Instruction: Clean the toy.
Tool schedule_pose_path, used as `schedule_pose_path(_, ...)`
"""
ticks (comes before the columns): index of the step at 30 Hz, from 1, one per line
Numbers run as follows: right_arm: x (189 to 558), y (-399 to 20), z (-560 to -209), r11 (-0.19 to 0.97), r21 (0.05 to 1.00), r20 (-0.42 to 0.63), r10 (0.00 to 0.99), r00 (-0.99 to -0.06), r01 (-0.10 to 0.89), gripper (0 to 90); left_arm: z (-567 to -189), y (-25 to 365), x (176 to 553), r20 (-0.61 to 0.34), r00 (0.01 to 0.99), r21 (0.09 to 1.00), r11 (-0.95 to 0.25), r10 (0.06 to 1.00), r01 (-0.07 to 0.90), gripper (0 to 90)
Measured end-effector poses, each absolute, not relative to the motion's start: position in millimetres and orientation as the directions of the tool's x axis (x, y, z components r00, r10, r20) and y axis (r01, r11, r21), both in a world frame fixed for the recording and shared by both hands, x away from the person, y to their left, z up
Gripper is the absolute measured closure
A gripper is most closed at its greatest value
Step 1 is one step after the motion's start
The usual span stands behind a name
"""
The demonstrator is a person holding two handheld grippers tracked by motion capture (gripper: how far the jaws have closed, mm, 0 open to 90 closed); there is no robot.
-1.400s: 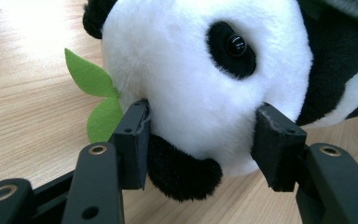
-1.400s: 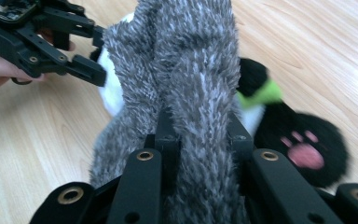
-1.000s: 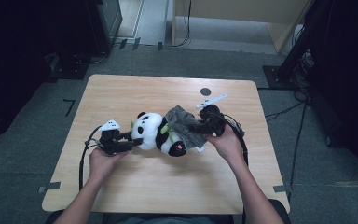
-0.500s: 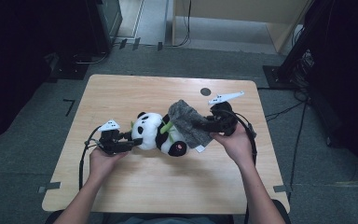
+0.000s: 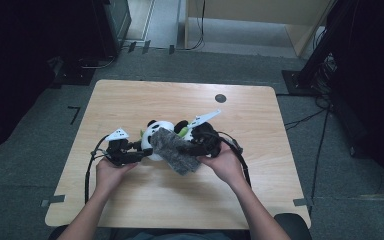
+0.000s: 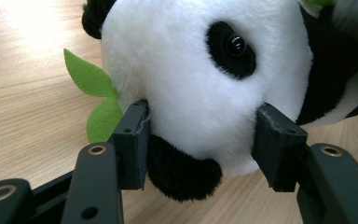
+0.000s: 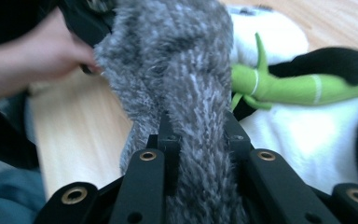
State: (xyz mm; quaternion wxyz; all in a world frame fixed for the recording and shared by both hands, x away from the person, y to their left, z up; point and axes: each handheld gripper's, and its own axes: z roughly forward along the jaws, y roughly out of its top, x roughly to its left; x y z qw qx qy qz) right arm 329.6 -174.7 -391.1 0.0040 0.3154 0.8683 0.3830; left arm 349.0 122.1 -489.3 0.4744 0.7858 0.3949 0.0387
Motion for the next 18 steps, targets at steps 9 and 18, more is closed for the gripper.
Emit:
schedule_pose_path(9,330.1,-188.0,-402.6,0.515,0.652,0.207,0.585,-0.784,0.556,74.7,-488.7,121.6,348.8,-0.313,0.689,0.771,-0.249,0.654,0.586,44.3)
schedule_pose_path(18,332.0,-209.3,-402.8,0.465,0.658,0.234,0.622,-0.747,0.593,75.4,-488.8,121.7,348.4,-0.311,0.693,0.771,-0.254,0.650,0.584,44.3)
